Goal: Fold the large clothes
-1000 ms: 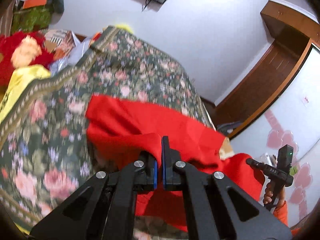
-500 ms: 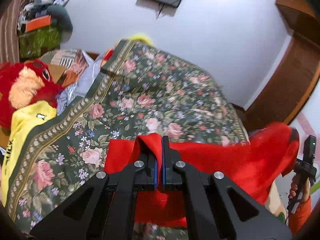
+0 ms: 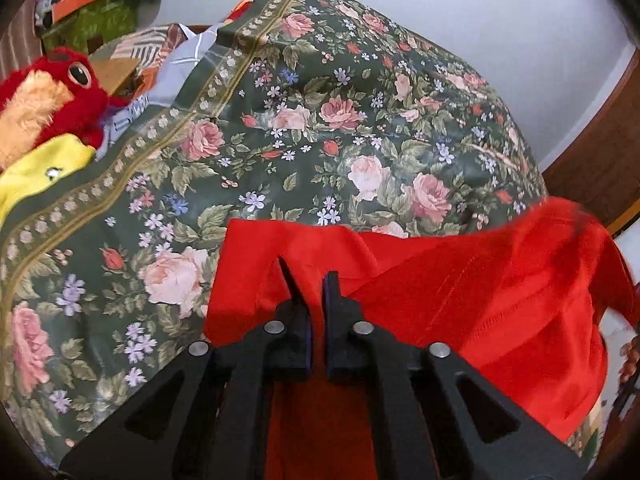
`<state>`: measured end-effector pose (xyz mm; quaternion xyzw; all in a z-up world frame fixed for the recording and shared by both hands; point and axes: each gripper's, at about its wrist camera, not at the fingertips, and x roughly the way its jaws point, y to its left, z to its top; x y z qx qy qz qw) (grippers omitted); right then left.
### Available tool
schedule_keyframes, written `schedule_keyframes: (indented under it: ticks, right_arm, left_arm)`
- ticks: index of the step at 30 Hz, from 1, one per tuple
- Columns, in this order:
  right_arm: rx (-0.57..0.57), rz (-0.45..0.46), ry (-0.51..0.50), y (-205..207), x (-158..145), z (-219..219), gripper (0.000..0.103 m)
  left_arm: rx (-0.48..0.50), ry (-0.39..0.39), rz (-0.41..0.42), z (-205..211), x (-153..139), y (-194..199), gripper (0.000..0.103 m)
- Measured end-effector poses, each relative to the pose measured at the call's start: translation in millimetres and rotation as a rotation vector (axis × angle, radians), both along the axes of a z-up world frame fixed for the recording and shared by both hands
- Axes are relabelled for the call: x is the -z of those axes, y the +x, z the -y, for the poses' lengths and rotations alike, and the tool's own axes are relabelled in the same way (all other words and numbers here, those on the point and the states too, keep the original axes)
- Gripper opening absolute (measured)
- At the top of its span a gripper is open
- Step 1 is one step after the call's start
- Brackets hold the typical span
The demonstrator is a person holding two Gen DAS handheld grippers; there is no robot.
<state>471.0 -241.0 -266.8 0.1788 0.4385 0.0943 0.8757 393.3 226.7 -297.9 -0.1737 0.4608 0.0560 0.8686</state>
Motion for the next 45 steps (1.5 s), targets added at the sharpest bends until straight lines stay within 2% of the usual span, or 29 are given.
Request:
schedule_keyframes:
  ticks: [4, 7, 10, 13, 15, 18, 22, 25, 27, 28, 29, 30, 31, 32, 34, 37, 39, 41, 43, 45]
  right_arm:
    - [-0.014, -0.002, -0.008, -12.0, -15.0, 8.2, 0.029]
    - [-0.060, 0.028, -0.058, -24.1, -28.5, -3.1, 0.037]
    - [-0.130, 0.067, -0.096, -35.3, -39.5, -24.0, 0.045]
    - [-0.220, 0.087, -0.113, -43.4, -44.4, -52.7, 0.054]
    - [-0.276, 0.093, -0.126, -47.2, -42.6, -73.6, 0.058]
    - [-0.366, 0.093, -0.162, -53.9, -30.6, -106.9, 0.058]
    - [-0.472, 0.028, -0.192, -61.6, 0.3, -137.4, 0.058]
    - [-0.510, 0.006, -0.240, -69.8, 19.8, -145.7, 0.059]
    - [-0.503, 0.020, -0.256, -74.5, 22.2, -140.4, 0.064]
    - [-0.497, 0.020, -0.255, -75.9, 22.1, -134.7, 0.071]
    - [-0.484, 0.015, -0.260, -77.0, 22.1, -127.7, 0.075]
    - [-0.466, 0.012, -0.271, -77.2, 22.4, -122.6, 0.076]
    - [-0.443, 0.007, -0.277, -77.6, 24.3, -114.6, 0.077]
    - [-0.429, -0.002, -0.265, -78.1, 26.2, -105.8, 0.080]
    - [-0.395, -0.036, -0.245, -79.7, 30.0, -89.2, 0.083]
    - [-0.329, -0.068, -0.266, -85.9, 38.3, -63.8, 0.083]
    - [-0.308, -0.077, -0.260, -91.0, 40.1, -50.6, 0.083]
    - [-0.258, -0.095, -0.302, -94.1, 43.0, -38.2, 0.083]
    - [-0.229, -0.118, -0.283, -96.0, 47.3, -22.1, 0.083]
    - [-0.183, -0.146, -0.262, -98.3, 49.9, -5.7, 0.083]
  left_arm:
    - [0.026, 0.017, 0.019, 7.6, -27.6, -7.1, 0.016]
    - [0.035, 0.048, 0.086, 14.7, -57.7, -17.4, 0.031]
    - [0.049, 0.060, 0.150, 20.5, -83.3, -28.3, 0.033]
    - [0.044, 0.039, 0.199, 23.2, -100.8, -37.8, 0.041]
    - [0.054, -0.005, 0.208, 25.6, -102.9, -41.1, 0.046]
    - [0.101, -0.059, 0.163, 37.0, -88.4, -42.1, 0.046]
    - [0.185, -0.073, 0.068, 63.6, -54.1, -40.5, 0.048]
    - [0.267, -0.019, -0.036, 84.0, -21.1, -39.3, 0.050]
    - [0.271, 0.031, -0.066, 88.8, -2.7, -43.0, 0.052]
    - [0.265, 0.040, -0.071, 88.5, 2.3, -45.2, 0.055]
    - [0.255, 0.044, -0.073, 86.9, 6.4, -47.7, 0.063]
    - [0.232, 0.048, -0.072, 83.1, 9.3, -51.5, 0.069]
    - [0.198, 0.054, -0.068, 76.9, 10.7, -55.9, 0.079]
    - [0.168, 0.055, -0.064, 69.3, 11.5, -59.9, 0.084]
    - [0.130, 0.049, -0.075, 56.3, 14.5, -65.5, 0.087]
    - [0.075, 0.012, -0.088, 34.3, 19.1, -75.5, 0.087]
    - [0.037, 0.061, -0.104, 25.8, 19.9, -81.2, 0.087]
    - [-0.007, 0.169, -0.142, 15.7, 23.5, -87.1, 0.087]
    - [-0.037, 0.248, -0.177, 5.9, 27.4, -95.1, 0.087]
    - [-0.053, 0.265, -0.186, -4.4, 28.9, -105.6, 0.089]
